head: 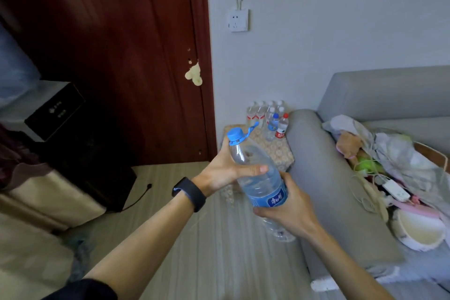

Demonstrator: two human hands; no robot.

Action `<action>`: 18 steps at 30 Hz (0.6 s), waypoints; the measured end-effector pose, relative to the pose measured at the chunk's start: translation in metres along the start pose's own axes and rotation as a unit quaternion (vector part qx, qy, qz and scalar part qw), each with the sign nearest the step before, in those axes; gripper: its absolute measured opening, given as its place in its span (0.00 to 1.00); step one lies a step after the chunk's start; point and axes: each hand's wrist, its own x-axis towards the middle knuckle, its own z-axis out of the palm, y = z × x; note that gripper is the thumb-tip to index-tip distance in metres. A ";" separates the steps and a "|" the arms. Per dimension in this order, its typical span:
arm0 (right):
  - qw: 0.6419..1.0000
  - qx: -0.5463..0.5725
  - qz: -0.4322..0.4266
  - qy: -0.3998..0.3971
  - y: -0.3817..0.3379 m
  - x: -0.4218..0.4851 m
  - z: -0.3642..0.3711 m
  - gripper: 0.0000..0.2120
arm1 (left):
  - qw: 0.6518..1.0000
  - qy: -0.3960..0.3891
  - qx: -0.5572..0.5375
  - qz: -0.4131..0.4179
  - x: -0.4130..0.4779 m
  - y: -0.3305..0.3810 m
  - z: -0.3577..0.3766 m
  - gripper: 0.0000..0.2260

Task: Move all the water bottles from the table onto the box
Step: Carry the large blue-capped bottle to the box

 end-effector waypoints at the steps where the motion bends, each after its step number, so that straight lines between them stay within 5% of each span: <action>1: 1.000 0.001 0.003 0.000 0.002 0.015 0.001 0.38 | 1.000 -0.003 -0.003 -0.007 0.015 -0.003 -0.003 0.33; 18: 0.989 0.008 0.051 -0.135 0.063 0.299 -0.010 0.29 | 0.981 0.133 0.059 -0.126 0.296 -0.063 -0.030 0.32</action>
